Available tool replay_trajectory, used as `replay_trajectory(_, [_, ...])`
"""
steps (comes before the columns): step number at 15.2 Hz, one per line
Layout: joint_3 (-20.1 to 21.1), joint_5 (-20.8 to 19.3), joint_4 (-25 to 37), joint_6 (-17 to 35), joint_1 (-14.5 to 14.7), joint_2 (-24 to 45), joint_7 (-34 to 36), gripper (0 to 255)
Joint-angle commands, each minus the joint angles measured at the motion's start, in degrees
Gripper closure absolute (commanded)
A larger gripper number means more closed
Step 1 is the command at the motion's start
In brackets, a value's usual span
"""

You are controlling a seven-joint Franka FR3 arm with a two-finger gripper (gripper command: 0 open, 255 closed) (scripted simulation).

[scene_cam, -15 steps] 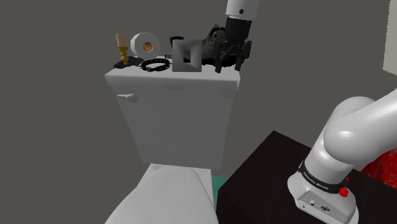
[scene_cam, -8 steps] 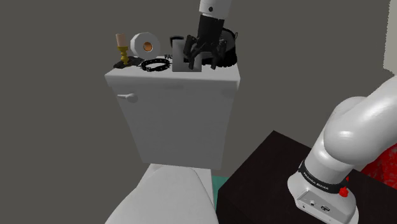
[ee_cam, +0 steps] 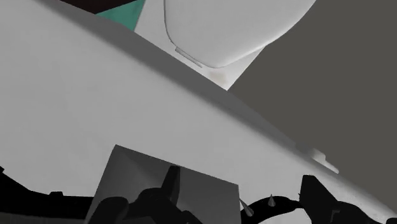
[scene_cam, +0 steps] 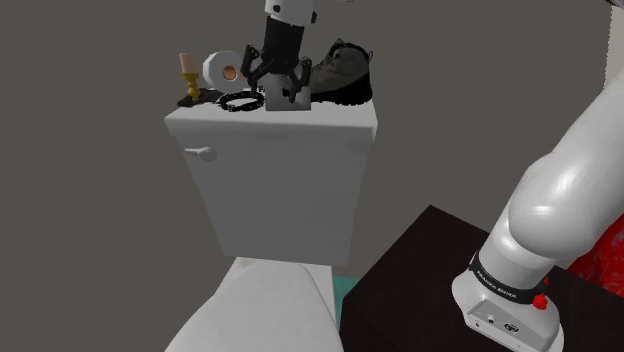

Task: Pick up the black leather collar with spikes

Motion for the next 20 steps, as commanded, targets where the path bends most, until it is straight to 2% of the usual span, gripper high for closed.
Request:
replay_trajectory(1, [0.9, -0.8, 3.6, 1.0, 0.3, 3.3, 2.8, 0])
replay_trajectory(10, [2.5, -7.0, 27.6, 0.2, 3.0, 21.8, 13.9, 0])
replay_trajectory(19, [2.5, -6.4, 20.7, 6.3, 2.7, 21.0, 13.0, 0])
replay_trajectory(20, [2.5, -6.4, 20.8, 6.2, 2.7, 21.1, 13.0, 255])
